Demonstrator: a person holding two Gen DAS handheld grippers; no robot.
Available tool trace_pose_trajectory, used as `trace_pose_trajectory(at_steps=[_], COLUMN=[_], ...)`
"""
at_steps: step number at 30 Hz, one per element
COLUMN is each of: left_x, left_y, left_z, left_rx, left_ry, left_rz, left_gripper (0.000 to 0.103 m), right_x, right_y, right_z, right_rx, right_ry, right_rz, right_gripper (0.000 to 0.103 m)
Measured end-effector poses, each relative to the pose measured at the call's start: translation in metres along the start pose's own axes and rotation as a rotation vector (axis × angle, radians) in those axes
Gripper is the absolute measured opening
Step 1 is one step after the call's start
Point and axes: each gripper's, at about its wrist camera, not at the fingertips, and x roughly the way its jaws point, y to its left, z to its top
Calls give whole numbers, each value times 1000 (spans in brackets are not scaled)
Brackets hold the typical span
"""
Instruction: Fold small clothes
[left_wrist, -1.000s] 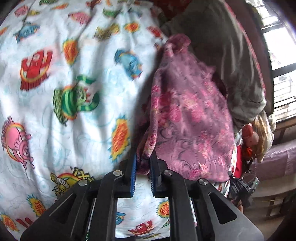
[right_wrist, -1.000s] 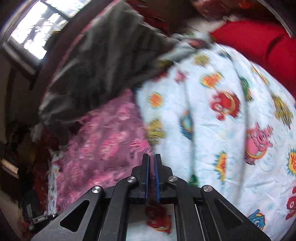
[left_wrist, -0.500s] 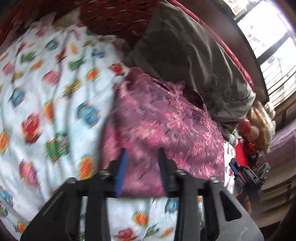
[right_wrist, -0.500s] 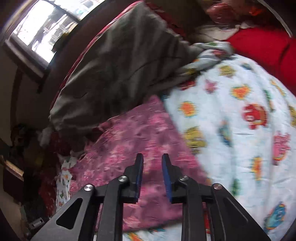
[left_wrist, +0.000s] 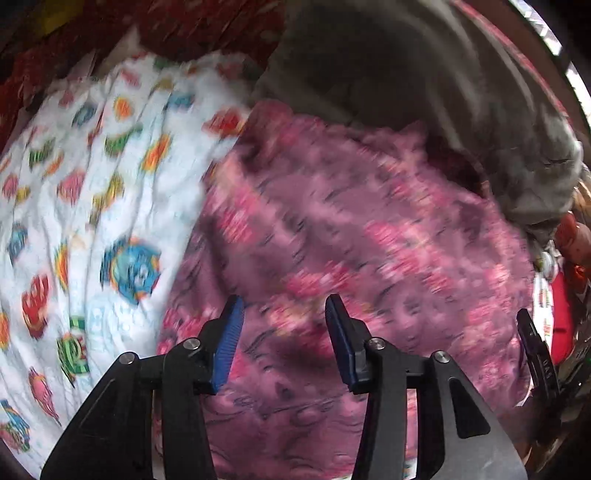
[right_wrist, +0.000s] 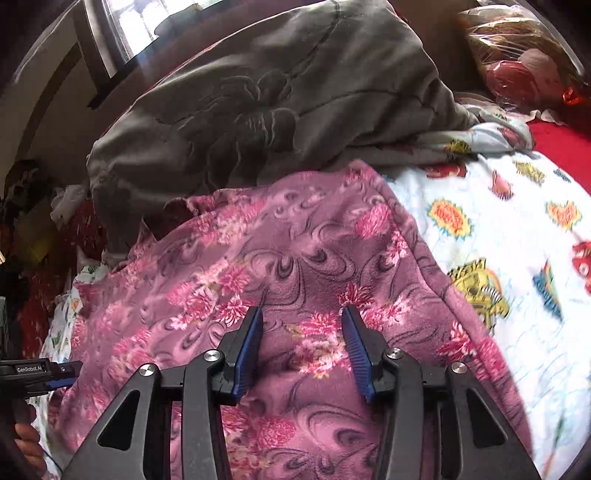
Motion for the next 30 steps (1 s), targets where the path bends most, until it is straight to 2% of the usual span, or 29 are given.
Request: trace_pose_trajectory(at_steps=[2, 3, 4, 5, 9, 11, 12, 15, 20, 22, 25, 26, 27, 28, 30], left_x=[-9, -11, -11, -7, 26, 51, 61, 61, 55, 54, 54, 53, 52, 50, 43], left_y=[-10, -15, -17, -18, -9, -1, 3, 9, 3, 5, 7, 7, 8, 8, 8], left_z=[9, 15, 22, 30, 56, 58, 57, 54, 47, 48, 50, 49, 50, 49, 47], left_rx=[44, 67, 84, 92, 62, 48, 40, 23, 72, 63, 54, 54, 55, 55, 52], left_ry=[-48, -69, -81, -86, -26, 31, 51, 27, 14, 17, 24, 25, 26, 30, 33], left_rz=[22, 41, 54, 68, 122, 196, 204, 185, 204, 200, 199, 199, 199, 199, 182], left_gripper=[45, 51, 57, 57, 57, 57, 58, 59, 59, 59, 59, 59, 59, 59, 59], right_x=[-10, -12, -10, -4, 11, 35, 41, 30, -9, -13, 5, 24, 31, 24, 13], right_y=[-3, -5, -5, -6, -27, -29, -30, -24, -13, -8, -7, -12, -14, -12, -6], right_z=[9, 15, 20, 28, 42, 42, 41, 43, 46, 43, 34, 26, 25, 24, 28], right_rx=[47, 52, 50, 46, 74, 30, 0, -28, 8, -12, -41, -46, -51, -65, -62], right_ry=[-57, -68, -63, -49, 8, 115, 135, 109, -13, -23, 81, 195, 226, 185, 175], right_rz=[26, 34, 25, -6, -52, -100, -114, -132, -74, -71, -104, -133, -132, -132, -147], right_gripper=[48, 48, 50, 52, 53, 51, 51, 50, 52, 52, 52, 52, 52, 51, 51])
